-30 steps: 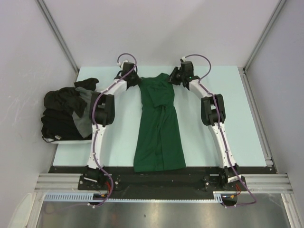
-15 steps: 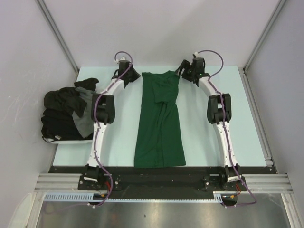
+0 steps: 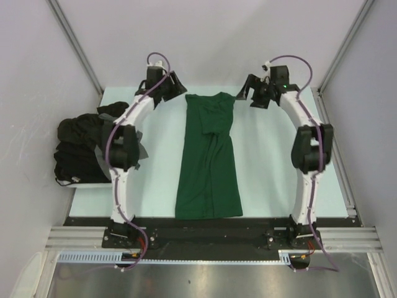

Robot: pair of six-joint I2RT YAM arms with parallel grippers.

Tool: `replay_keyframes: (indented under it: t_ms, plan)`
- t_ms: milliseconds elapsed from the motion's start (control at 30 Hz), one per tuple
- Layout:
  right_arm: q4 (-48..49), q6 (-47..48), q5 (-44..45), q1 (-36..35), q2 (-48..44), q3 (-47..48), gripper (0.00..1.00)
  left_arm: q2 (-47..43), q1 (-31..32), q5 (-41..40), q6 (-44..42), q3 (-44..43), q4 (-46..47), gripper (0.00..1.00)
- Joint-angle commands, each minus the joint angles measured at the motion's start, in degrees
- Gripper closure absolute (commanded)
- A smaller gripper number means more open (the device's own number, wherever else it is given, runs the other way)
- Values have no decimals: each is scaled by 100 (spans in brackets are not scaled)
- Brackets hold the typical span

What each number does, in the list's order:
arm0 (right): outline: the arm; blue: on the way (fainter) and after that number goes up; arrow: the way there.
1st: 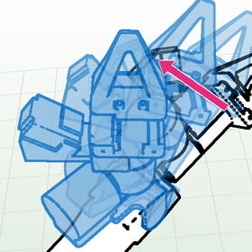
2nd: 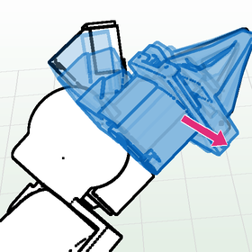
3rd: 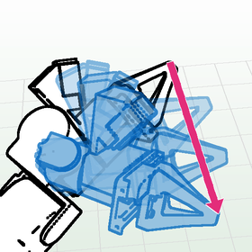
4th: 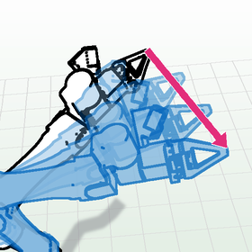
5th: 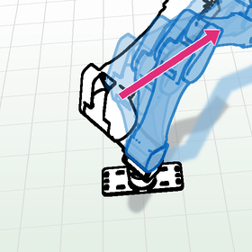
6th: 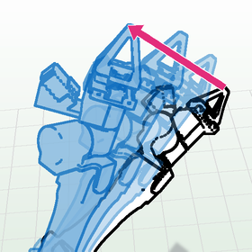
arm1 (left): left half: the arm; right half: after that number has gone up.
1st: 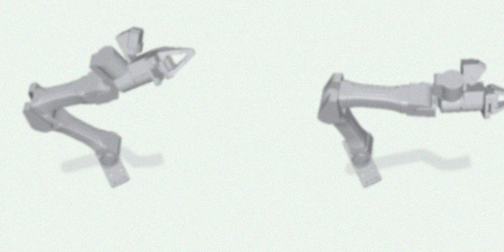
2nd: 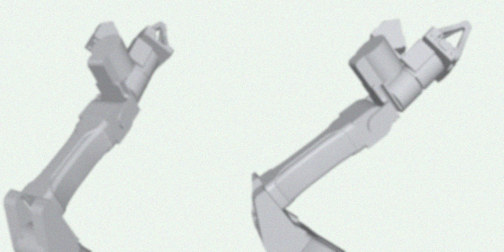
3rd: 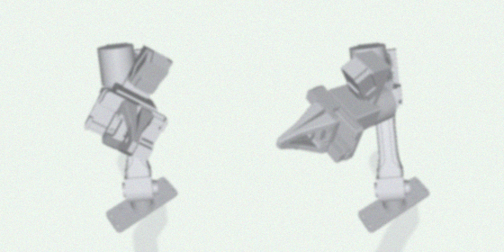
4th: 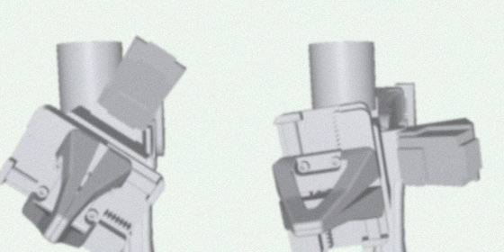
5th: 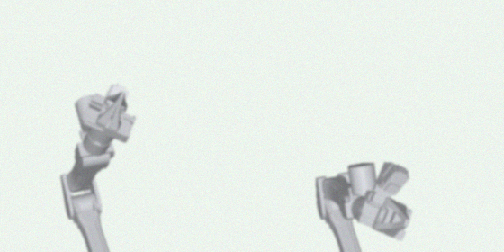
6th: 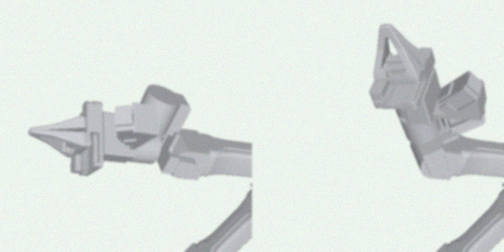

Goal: Fold and stack the t-shirts
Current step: Rotate the tshirt 90 degrees, then grab the bottom of the folded rectangular tshirt with both arms

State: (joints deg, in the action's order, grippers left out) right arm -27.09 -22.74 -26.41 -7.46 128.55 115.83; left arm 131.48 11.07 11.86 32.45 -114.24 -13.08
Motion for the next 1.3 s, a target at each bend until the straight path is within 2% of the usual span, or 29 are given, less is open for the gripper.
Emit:
replay_keyframes:
  t_ms: [0,67,133,233,433,567,867,1133,1233,1267]
  plan:
    - [-701,376,-610,-517,-1741,-2223,0,-1370,378,300,-29,769,-10,36]
    - [-728,210,-628,-764,-2165,-3045,1,-1572,535,343,225,1288,24,37]
    - [-631,51,-480,-1107,-2711,-4044,6,-1625,641,448,393,1735,69,39]
    - [-543,-440,-128,-1363,-3360,-5005,13,-1652,791,546,552,2044,148,39]
    - [-587,-846,497,-1503,-4407,-6158,21,-1205,844,502,737,1915,25,40]
    - [-639,-899,576,-1705,-4637,-6520,24,-897,870,519,1070,1958,104,43]
    - [-613,-1022,725,-1952,-4690,-6907,35,-395,985,432,1396,1931,34,44]
    - [-639,-899,690,-2005,-4479,-6925,38,-167,1029,660,1729,1914,411,46]
    - [-701,-837,690,-2031,-4435,-6907,40,-114,1046,704,1817,1896,499,55]
    - [-701,-846,690,-2040,-4427,-6925,41,-96,1055,704,1835,1896,526,62]
